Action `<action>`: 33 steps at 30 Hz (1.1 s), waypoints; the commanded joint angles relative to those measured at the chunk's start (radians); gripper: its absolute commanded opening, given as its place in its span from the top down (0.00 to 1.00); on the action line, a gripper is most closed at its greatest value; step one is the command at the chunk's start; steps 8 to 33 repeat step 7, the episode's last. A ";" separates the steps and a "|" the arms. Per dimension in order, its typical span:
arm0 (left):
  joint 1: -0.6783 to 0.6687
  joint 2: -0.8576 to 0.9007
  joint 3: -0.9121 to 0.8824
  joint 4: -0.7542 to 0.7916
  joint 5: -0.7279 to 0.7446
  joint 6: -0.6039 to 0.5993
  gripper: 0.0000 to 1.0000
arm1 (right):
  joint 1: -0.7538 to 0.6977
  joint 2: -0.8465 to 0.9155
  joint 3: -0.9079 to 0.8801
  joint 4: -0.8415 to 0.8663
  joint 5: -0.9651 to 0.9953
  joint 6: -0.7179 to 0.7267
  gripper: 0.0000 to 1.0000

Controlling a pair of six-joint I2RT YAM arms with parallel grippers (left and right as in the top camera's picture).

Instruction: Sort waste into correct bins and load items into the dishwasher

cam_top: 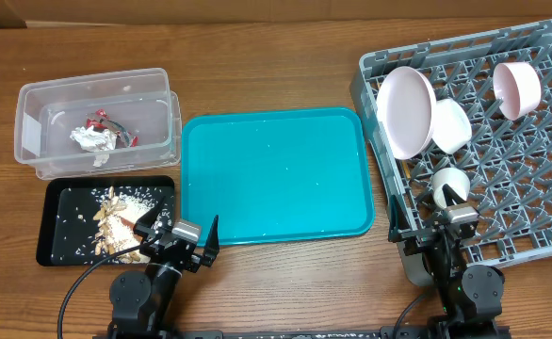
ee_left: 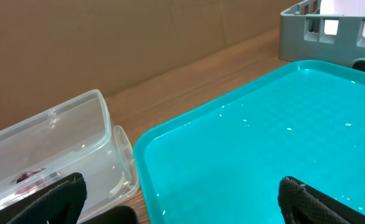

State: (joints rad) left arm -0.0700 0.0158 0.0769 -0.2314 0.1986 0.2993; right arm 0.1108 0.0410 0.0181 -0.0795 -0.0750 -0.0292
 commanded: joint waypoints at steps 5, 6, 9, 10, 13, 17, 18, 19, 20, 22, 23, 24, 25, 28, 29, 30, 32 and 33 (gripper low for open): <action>0.004 -0.010 -0.006 0.006 0.005 0.015 0.00 | -0.006 -0.010 -0.010 0.005 -0.006 0.004 0.00; 0.004 -0.010 -0.006 0.006 0.005 0.015 0.00 | -0.006 -0.010 -0.010 0.005 -0.006 0.004 0.00; 0.004 -0.010 -0.006 0.006 0.005 0.015 0.00 | -0.006 -0.010 -0.010 0.005 -0.006 0.004 0.00; 0.004 -0.010 -0.006 0.006 0.005 0.015 0.00 | -0.006 -0.010 -0.010 0.005 -0.006 0.004 0.00; 0.004 -0.010 -0.006 0.006 0.005 0.015 0.00 | -0.006 -0.010 -0.010 0.005 -0.006 0.004 0.00; 0.004 -0.010 -0.006 0.006 0.005 0.015 0.00 | -0.006 -0.010 -0.010 0.005 -0.006 0.004 0.00; 0.004 -0.010 -0.006 0.006 0.005 0.015 0.00 | -0.006 -0.010 -0.010 0.005 -0.006 0.004 0.00; 0.004 -0.010 -0.006 0.006 0.005 0.015 0.00 | -0.006 -0.010 -0.010 0.005 -0.006 0.004 0.00; 0.004 -0.010 -0.006 0.006 0.005 0.015 0.00 | -0.006 -0.010 -0.010 0.005 -0.006 0.004 0.00; 0.004 -0.010 -0.006 0.006 0.005 0.015 0.00 | -0.006 -0.010 -0.010 0.005 -0.006 0.004 0.00; 0.004 -0.010 -0.006 0.006 0.005 0.015 0.00 | -0.006 -0.010 -0.010 0.005 -0.006 0.004 0.00; 0.004 -0.010 -0.006 0.006 0.005 0.015 0.00 | -0.006 -0.010 -0.010 0.005 -0.006 0.004 0.00; 0.004 -0.010 -0.006 0.006 0.005 0.015 0.00 | -0.006 -0.010 -0.010 0.005 -0.006 0.004 0.00; 0.004 -0.010 -0.006 0.006 0.005 0.015 0.00 | -0.006 -0.010 -0.010 0.005 -0.006 0.004 0.00; 0.004 -0.010 -0.006 0.006 0.005 0.015 0.00 | -0.006 -0.010 -0.010 0.005 -0.006 0.004 0.00; 0.004 -0.010 -0.006 0.006 0.005 0.015 0.00 | -0.006 -0.010 -0.010 0.005 -0.006 0.004 0.00; 0.004 -0.010 -0.006 0.006 0.005 0.015 0.00 | -0.006 -0.010 -0.010 0.005 -0.006 0.004 0.00; 0.004 -0.010 -0.006 0.006 0.005 0.015 0.00 | -0.006 -0.010 -0.010 0.005 -0.006 0.004 0.00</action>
